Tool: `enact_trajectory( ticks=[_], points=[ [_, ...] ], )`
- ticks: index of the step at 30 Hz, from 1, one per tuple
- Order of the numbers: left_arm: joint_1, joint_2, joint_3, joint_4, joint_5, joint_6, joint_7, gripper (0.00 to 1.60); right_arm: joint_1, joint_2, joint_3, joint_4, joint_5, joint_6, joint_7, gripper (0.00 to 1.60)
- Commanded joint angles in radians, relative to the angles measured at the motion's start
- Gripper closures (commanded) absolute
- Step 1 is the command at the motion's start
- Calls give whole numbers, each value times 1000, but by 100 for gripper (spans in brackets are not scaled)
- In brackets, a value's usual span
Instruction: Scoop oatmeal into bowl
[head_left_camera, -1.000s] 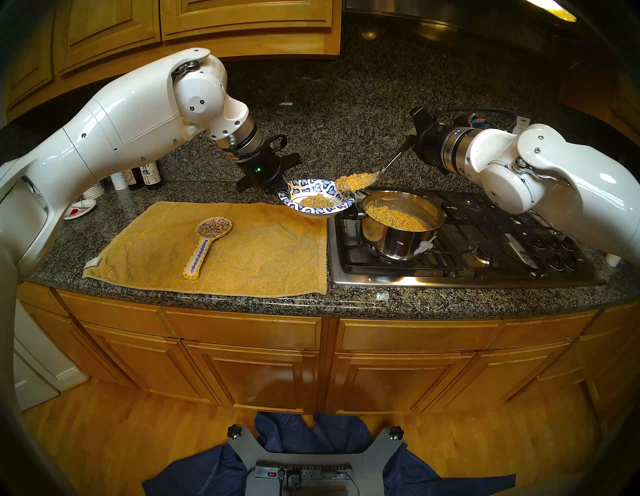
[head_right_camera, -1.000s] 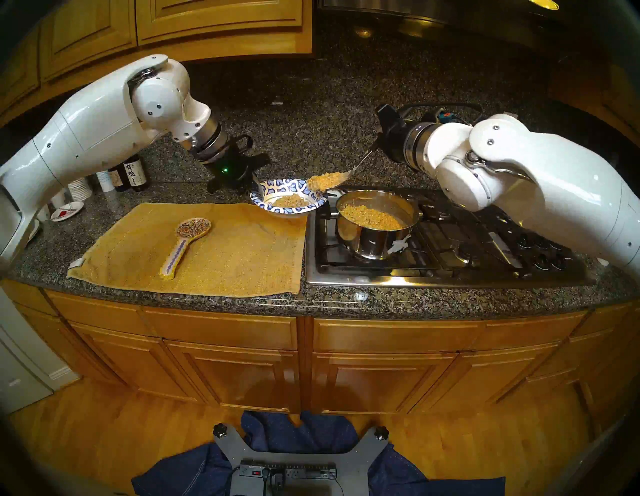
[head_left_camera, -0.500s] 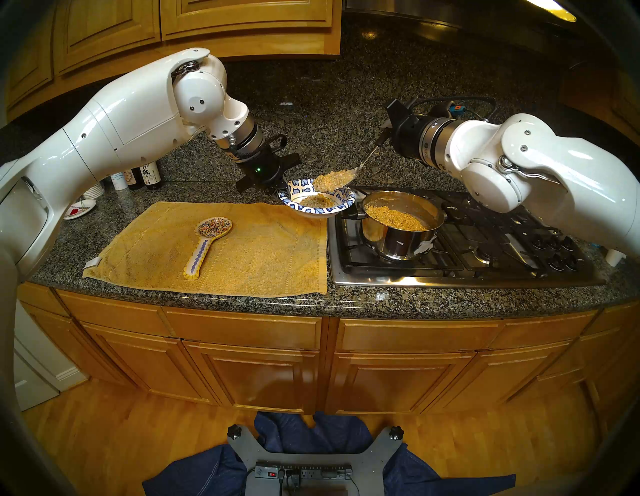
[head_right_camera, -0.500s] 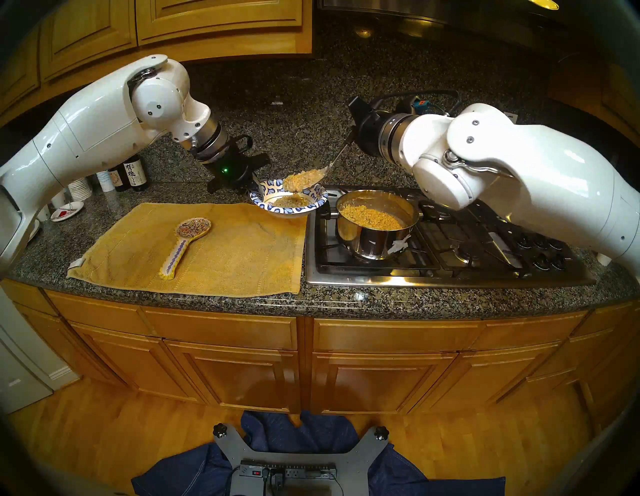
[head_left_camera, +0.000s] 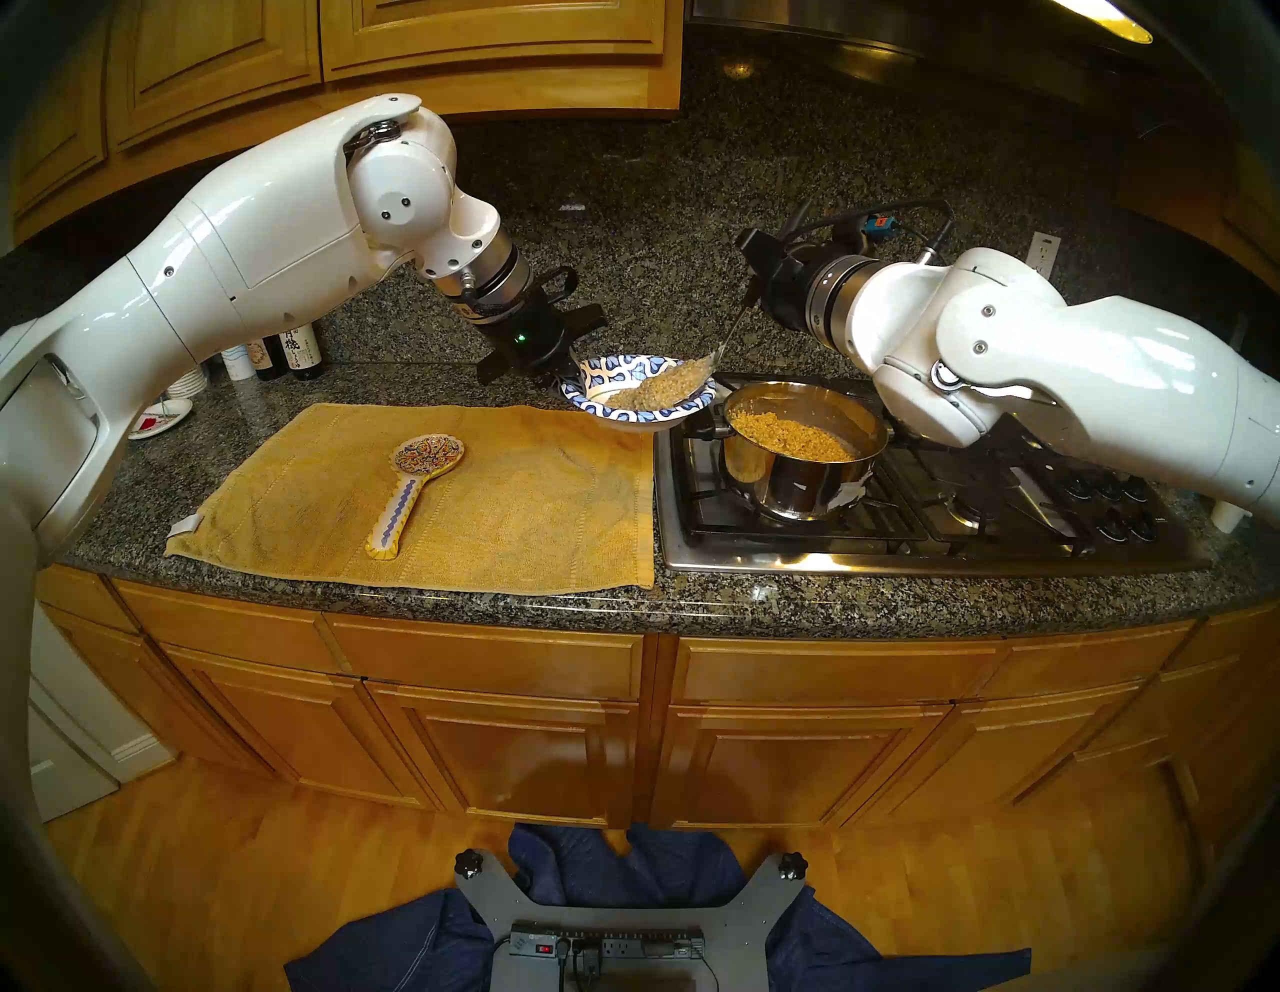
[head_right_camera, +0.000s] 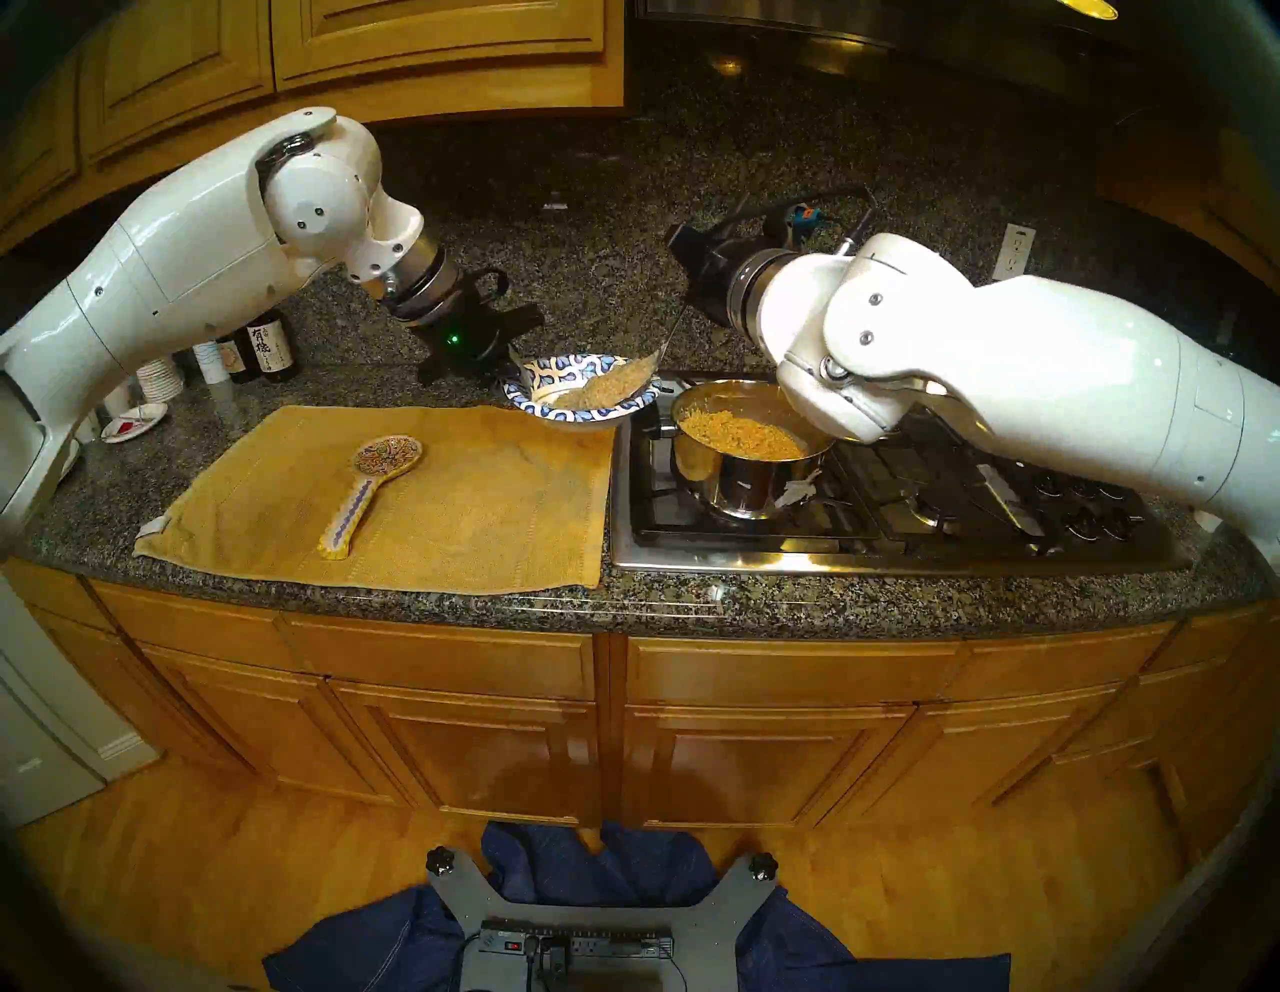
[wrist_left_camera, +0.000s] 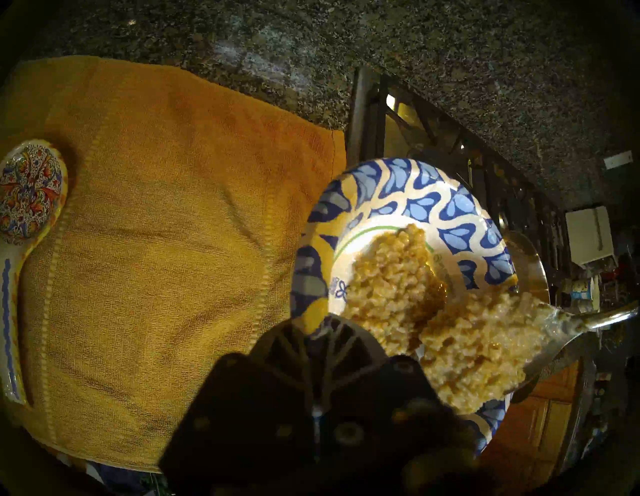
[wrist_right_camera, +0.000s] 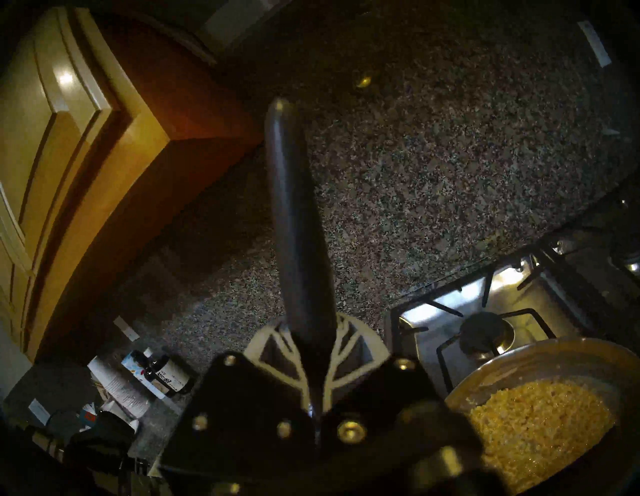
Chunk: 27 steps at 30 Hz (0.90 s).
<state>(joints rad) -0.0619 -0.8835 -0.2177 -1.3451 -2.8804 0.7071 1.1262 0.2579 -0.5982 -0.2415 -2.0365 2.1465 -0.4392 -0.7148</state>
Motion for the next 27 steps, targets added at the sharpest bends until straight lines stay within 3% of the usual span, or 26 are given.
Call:
enact_trajectory(
  ticks=[1,8,15,27],
  points=[
    [-39,-5,-29,-1,1,-1,20,160,81,-38,23,-17,-141,-29,-8,160],
    [-39,-4,-27,-2,1,-2,16,160,122,-39,2,-67,-293,-19,-31,160],
    [-39,-4,-28,-2,1,-2,19,160,144,-46,-71,-103,-494,20,-91,160],
    [-38,-5,-30,-2,1,-3,23,160,156,-109,-209,-100,-816,106,-270,160]
  ],
)
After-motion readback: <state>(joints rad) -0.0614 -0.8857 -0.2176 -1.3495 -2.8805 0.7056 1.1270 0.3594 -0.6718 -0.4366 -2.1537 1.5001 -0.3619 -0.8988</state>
